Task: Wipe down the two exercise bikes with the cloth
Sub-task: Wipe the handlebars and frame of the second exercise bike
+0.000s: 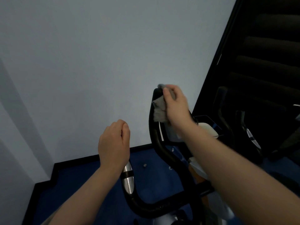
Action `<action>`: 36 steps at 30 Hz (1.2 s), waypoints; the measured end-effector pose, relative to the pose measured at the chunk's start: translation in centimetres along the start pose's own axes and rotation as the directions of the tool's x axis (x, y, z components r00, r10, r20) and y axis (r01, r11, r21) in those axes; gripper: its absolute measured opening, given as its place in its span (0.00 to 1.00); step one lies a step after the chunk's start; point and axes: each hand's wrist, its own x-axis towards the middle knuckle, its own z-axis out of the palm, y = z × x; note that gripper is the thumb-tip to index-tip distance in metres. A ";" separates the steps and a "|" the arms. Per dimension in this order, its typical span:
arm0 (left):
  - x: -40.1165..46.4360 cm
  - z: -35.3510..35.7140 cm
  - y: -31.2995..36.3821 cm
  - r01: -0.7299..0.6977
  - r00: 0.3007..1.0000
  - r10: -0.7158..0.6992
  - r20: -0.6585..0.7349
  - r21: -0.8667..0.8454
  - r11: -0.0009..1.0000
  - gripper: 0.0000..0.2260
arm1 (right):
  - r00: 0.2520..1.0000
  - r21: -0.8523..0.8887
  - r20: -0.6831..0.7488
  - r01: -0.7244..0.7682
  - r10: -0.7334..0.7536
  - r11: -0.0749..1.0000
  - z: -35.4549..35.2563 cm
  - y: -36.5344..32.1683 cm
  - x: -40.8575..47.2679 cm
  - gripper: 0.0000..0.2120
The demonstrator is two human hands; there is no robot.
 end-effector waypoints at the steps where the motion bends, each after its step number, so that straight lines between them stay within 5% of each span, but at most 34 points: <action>1: 0.0 0.1 0.0 0.006 1.000 -0.006 -0.001 -0.004 1.000 0.13 | 1.000 -0.036 -0.011 -0.010 0.009 0.999 0.6 1.3 -1.0 0.04; 7: 0.0 0.4 0.1 0.037 0.999 -0.037 -0.010 -0.029 0.999 0.13 | 0.965 -0.522 0.251 0.067 0.078 0.850 -3.9 4.6 -5.0 0.08; 11: -0.1 0.3 0.3 0.037 0.999 -0.037 -0.022 0.004 0.999 0.13 | 0.994 -0.552 0.097 0.021 0.039 0.833 -0.9 1.6 -3.5 0.12; 15: -0.2 0.3 0.3 0.037 0.999 -0.037 -0.028 0.010 0.999 0.13 | 0.960 -0.851 0.277 0.267 -0.046 0.451 -1.3 2.4 -10.3 0.15; 17: -0.3 0.2 0.4 0.042 0.999 -0.042 -0.021 0.008 0.999 0.13 | 0.940 -0.873 0.341 0.304 0.031 0.382 -3.4 1.9 -10.2 0.15; 19: -0.2 0.0 0.8 0.062 0.998 -0.062 -0.008 -0.004 0.998 0.13 | 0.932 -0.883 0.321 0.229 0.170 0.409 -4.2 0.7 -7.8 0.17; 23: -1.2 -0.3 2.6 0.163 0.987 -0.163 -0.004 -0.079 0.983 0.11 | 0.943 -0.792 0.324 0.224 0.079 0.568 -2.3 0.8 -7.4 0.18; 27: -5.4 -0.8 4.6 0.101 0.994 -0.102 -0.030 -0.031 0.994 0.16 | 0.916 -0.814 0.402 0.368 -0.022 0.449 -5.4 2.4 -12.5 0.15; 29: -8.0 -1.2 5.2 0.078 0.997 -0.079 -0.020 -0.067 0.995 0.16 | 0.902 -0.810 0.429 0.360 0.049 0.462 -8.3 2.7 -12.0 0.11; 31: -10.4 -1.5 6.0 0.089 0.995 -0.081 0.055 -0.156 0.984 0.13 | 0.883 -0.786 0.444 0.304 0.149 0.538 -9.1 2.5 -9.7 0.10; 36: -14.8 -0.6 7.5 0.155 0.955 -0.089 0.284 -0.219 0.963 0.09 | 0.903 -0.627 0.425 0.248 0.058 0.739 -8.2 4.0 -11.1 0.14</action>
